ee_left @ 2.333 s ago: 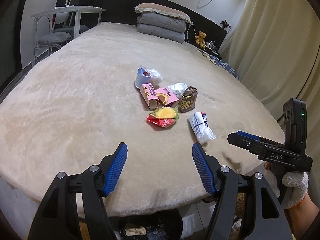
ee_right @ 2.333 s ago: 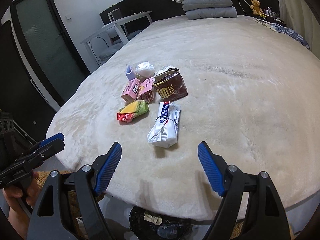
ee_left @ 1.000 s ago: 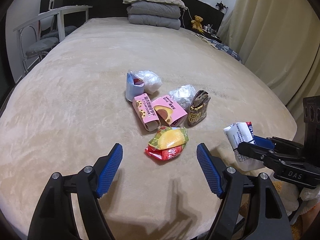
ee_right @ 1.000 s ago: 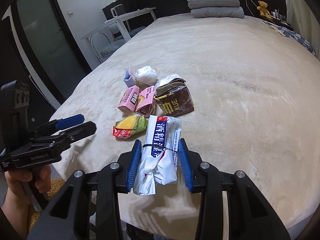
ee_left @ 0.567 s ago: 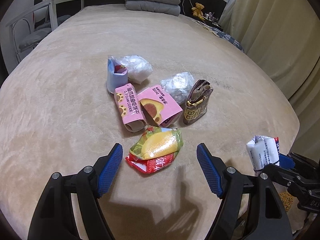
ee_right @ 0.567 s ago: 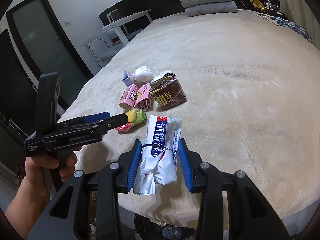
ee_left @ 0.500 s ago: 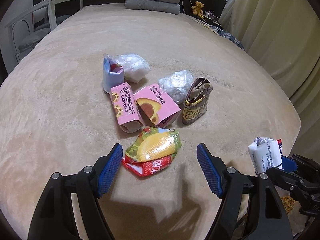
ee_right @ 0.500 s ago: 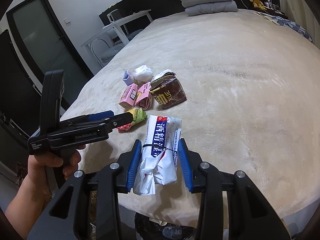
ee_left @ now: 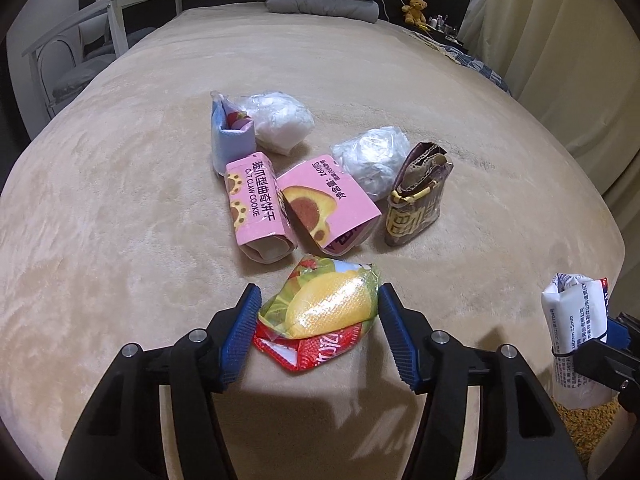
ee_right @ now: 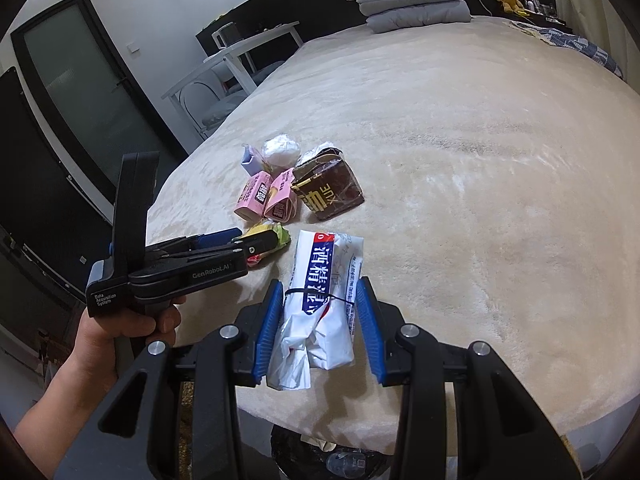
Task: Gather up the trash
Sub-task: 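Grasp the yellow-red snack wrapper with the left tool while the right tool holds the packet, then carry the packet and wrapper down over the black trash bin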
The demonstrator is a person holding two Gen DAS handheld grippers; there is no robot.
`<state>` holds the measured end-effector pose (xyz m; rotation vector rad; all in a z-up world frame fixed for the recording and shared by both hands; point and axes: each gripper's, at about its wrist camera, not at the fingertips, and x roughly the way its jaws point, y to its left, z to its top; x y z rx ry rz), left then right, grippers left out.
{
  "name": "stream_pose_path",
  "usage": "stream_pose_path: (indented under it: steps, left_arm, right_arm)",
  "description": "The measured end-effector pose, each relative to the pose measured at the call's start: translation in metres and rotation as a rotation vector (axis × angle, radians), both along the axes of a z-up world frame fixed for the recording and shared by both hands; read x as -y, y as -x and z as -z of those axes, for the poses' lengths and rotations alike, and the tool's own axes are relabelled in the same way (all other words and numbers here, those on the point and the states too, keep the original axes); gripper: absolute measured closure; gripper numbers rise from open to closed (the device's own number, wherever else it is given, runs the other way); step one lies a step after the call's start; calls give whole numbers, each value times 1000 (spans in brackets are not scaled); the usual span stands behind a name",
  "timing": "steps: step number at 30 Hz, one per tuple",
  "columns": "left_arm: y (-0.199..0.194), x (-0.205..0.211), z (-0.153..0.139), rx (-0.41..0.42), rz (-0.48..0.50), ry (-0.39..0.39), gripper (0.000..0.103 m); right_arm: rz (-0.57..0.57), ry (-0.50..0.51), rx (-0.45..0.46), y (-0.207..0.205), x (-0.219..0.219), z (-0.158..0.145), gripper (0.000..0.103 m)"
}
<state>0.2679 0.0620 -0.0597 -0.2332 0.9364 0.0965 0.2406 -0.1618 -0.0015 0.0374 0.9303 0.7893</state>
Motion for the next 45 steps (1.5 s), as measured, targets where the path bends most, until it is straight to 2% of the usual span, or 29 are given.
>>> stream_pose_path:
  steps: [9,19,31,38,45]
  left_arm:
    - [1,9,2,-6,1,-28,42]
    - [6,23,-7,32,19,-64,46]
    - [54,19,-25,120,-11,3,46]
    - [94,18,-39,199,-14,44,46]
    - [126,25,-40,231,-24,84,46]
  right_arm:
    - [5,7,3,0,0,0,64]
    - [14,7,9,-1,-2,0,64]
    - [66,-25,32,3,12,-7,64]
    - [85,-31,29,19,22,-2,64]
    - [104,-41,15,41,31,5,64]
